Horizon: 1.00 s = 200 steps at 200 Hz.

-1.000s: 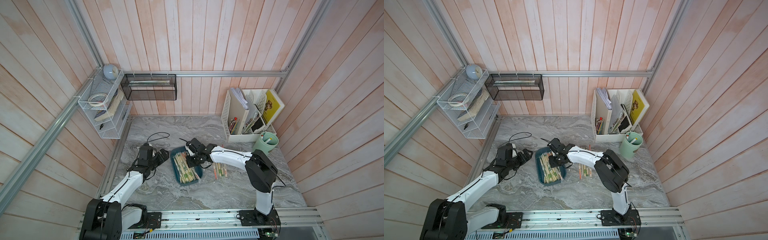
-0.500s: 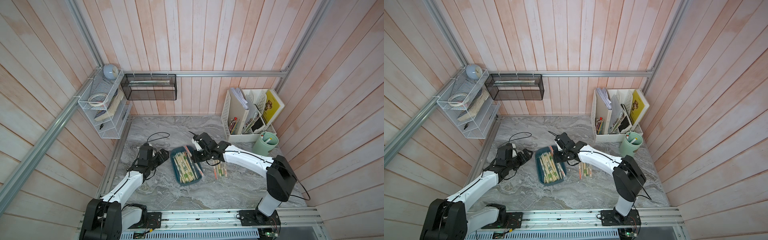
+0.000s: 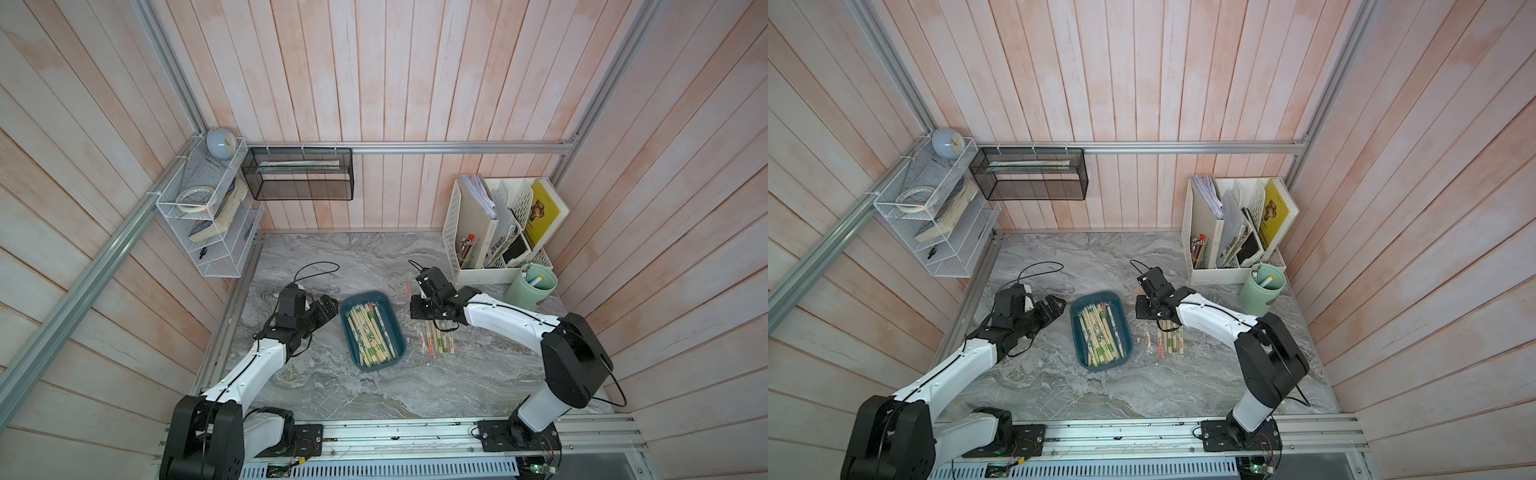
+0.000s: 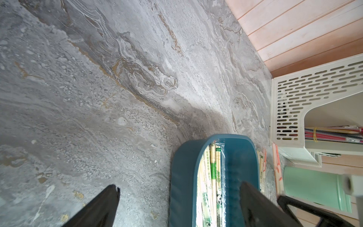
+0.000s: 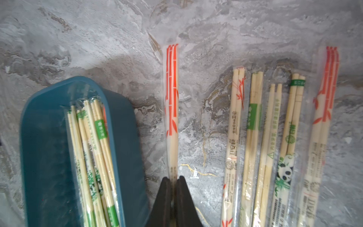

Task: Take the paired disposable chopsticks out of the storage box
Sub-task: Place the paired disposable chopsticks at the center of the board.

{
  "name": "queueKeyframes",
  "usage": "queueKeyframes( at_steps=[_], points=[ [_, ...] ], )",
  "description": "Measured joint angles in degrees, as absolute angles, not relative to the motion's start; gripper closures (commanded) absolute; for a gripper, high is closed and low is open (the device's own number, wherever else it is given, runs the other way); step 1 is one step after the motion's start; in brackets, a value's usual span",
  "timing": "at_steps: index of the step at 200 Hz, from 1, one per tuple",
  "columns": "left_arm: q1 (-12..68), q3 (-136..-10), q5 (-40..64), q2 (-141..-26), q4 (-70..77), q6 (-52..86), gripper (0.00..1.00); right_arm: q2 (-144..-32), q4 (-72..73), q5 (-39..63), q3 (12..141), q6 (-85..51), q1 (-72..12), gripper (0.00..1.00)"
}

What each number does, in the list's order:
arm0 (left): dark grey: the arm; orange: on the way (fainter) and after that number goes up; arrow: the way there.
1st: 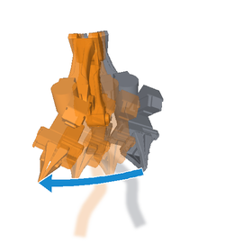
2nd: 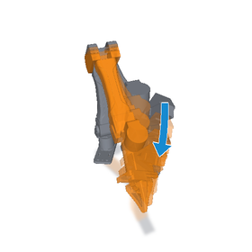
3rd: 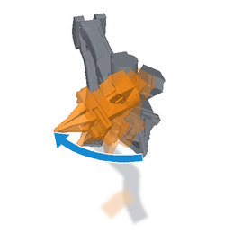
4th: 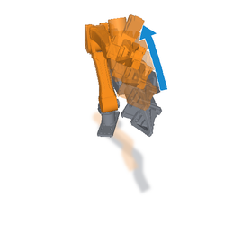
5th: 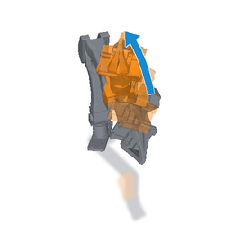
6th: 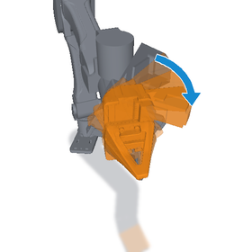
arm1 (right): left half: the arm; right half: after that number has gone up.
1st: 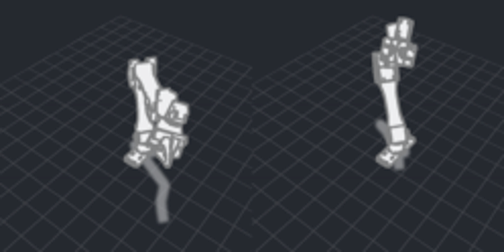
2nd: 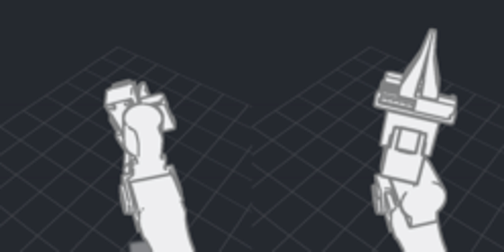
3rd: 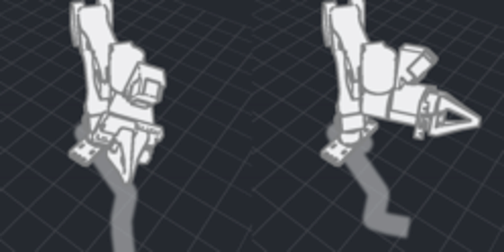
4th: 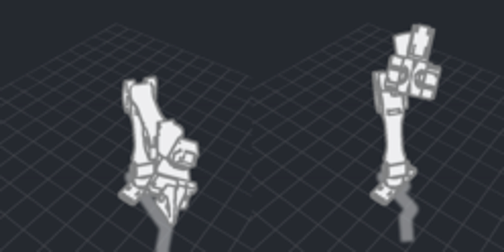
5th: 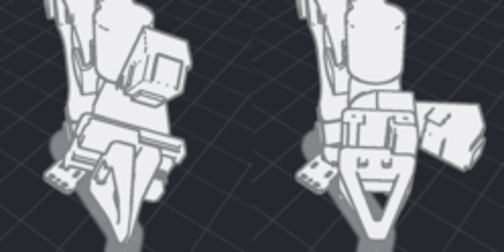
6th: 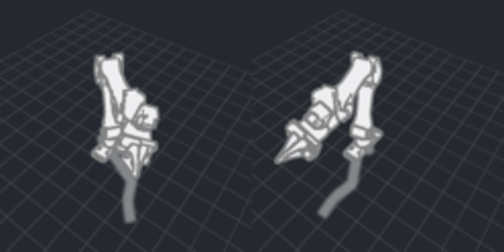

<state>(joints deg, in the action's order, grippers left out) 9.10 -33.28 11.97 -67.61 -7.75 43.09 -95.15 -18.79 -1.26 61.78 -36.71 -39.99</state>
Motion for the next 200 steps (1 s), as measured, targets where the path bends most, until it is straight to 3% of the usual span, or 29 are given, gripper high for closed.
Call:
queueKeyframes(
  at_steps=[116, 168, 200],
  points=[
    [10.55, -33.54, 11.70, -68.38, -7.97, 43.13, 0.00, -100.97, -14.68, -5.52, 58.72, -37.52, -39.35, 1.00],
    [11.44, -33.95, 11.53, -69.04, -8.16, 43.35, 0.00, -101.19, -14.48, -6.02, 58.65, -37.76, -38.83, 0.80],
    [12.16, -34.30, 11.49, -69.56, -8.14, 43.66, 0.00, -101.16, -14.15, -6.13, 57.84, -37.89, -38.61, 0.77]
  ],
)
